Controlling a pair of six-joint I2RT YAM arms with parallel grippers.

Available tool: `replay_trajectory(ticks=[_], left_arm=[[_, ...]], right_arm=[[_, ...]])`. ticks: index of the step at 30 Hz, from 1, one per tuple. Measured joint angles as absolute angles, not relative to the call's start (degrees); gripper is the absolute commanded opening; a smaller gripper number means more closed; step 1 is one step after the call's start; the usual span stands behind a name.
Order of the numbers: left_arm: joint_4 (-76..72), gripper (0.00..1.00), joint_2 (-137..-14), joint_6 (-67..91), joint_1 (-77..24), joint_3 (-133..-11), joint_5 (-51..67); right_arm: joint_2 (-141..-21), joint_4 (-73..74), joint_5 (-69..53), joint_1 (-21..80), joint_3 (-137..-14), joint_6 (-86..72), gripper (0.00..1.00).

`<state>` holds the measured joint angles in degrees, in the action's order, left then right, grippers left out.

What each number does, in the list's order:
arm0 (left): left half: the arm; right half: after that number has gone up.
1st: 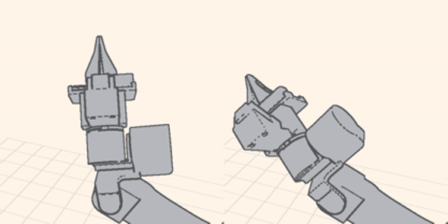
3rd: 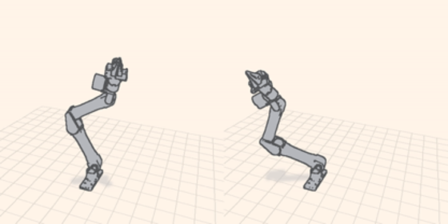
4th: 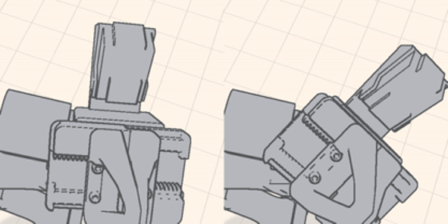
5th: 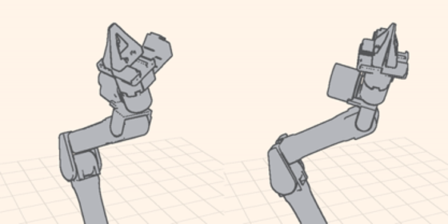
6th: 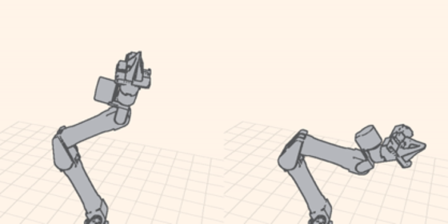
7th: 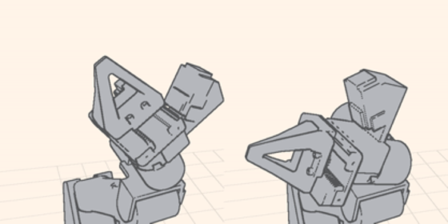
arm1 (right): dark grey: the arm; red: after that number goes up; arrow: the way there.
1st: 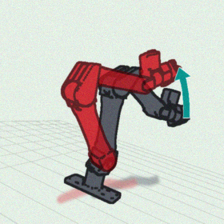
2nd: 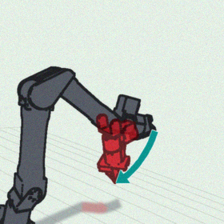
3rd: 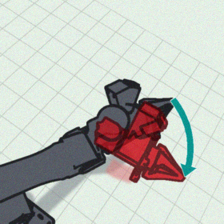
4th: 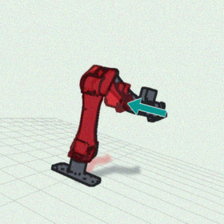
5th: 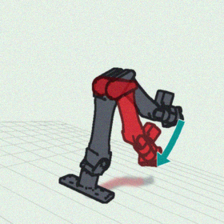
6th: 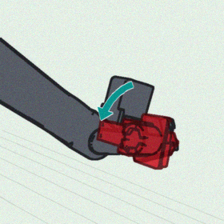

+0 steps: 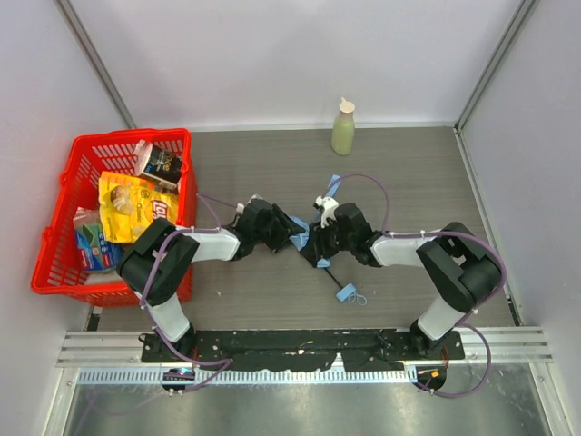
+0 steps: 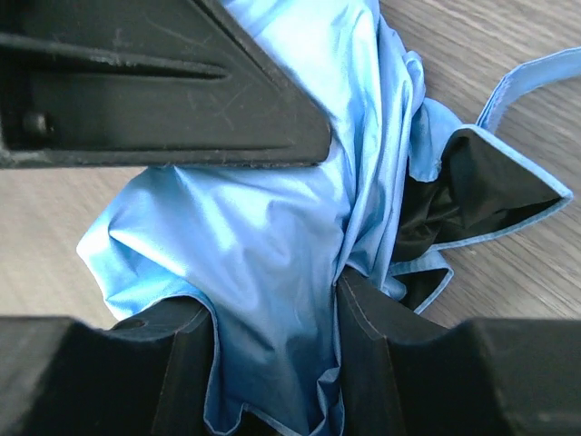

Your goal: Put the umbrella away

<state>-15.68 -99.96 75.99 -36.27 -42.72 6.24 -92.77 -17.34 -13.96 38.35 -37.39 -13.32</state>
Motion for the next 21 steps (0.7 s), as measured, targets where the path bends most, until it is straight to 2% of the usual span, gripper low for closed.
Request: replay_trajectory(ticks=[4,12,17,18,19,21], left_arm=[[-15.97,0.57,-99.98,76.01,-36.21,-42.65,6.11],[-15.99,0.59,-100.25,75.85,-35.51,-42.17,4.78],[-17.06,0.76,-99.9,75.35,-35.38,-41.52,4.75],[-17.56,0.76,-99.74,75.18,-35.38,-41.28,4.78],[-18.22,0.85,-99.57,74.96,-35.38,-40.97,4.97],[-19.22,0.86,-99.37,74.54,-35.4,-40.62,5.5]], right_arm=[[-96.14,-22.85,-26.13,34.0,-37.15,-18.7,0.01],[-105.62,-39.16,-38.44,31.64,-37.21,-33.95,0.01],[-109.91,-47.13,-42.83,30.87,-37.12,-41.17,0.01],[-110.0,-47.88,-43.03,30.76,-36.88,-41.8,0.01],[-110.0,-48.49,-43.22,30.63,-36.6,-42.26,0.01],[-110.0,-49.56,-43.66,30.39,-36.03,-42.87,0.01]])
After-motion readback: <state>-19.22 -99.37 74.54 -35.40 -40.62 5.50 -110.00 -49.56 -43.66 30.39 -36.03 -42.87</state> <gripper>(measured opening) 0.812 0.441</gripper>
